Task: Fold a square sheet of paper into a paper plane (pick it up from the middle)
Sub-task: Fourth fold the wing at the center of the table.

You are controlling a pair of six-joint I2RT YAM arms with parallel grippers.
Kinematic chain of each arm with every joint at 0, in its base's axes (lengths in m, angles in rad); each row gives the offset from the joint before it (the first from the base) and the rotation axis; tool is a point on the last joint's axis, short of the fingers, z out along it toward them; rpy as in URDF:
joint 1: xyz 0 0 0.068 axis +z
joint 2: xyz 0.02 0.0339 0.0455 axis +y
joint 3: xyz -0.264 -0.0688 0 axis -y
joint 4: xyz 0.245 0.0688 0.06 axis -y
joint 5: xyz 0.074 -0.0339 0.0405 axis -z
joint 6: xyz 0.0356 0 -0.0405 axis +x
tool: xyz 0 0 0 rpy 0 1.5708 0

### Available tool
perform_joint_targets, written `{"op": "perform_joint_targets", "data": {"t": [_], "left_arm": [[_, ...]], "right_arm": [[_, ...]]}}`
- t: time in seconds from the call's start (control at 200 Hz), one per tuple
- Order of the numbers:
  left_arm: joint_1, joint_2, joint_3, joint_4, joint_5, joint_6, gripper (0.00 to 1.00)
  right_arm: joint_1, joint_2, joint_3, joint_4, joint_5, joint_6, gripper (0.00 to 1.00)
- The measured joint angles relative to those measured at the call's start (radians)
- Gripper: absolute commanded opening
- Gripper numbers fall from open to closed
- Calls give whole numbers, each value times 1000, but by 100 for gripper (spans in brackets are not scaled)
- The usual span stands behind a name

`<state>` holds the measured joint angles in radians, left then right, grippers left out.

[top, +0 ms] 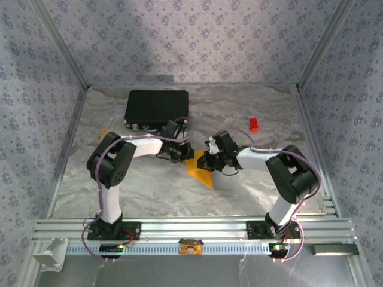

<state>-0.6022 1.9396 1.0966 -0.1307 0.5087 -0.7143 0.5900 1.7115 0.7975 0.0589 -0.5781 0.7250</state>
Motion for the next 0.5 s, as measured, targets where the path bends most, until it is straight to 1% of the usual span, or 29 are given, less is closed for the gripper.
{"op": "perform_joint_targets", "data": {"t": [0.115, 0.215, 0.5], "left_arm": [[0, 0, 0, 0, 0, 0, 10], [0, 0, 0, -1, 0, 0, 10], [2, 5, 0, -6, 8, 0, 10]], "right_arm": [[0, 51, -7, 1, 13, 4, 0], [-3, 47, -29, 35, 6, 11, 0], [-3, -75, -169, 47, 11, 18, 2]]}}
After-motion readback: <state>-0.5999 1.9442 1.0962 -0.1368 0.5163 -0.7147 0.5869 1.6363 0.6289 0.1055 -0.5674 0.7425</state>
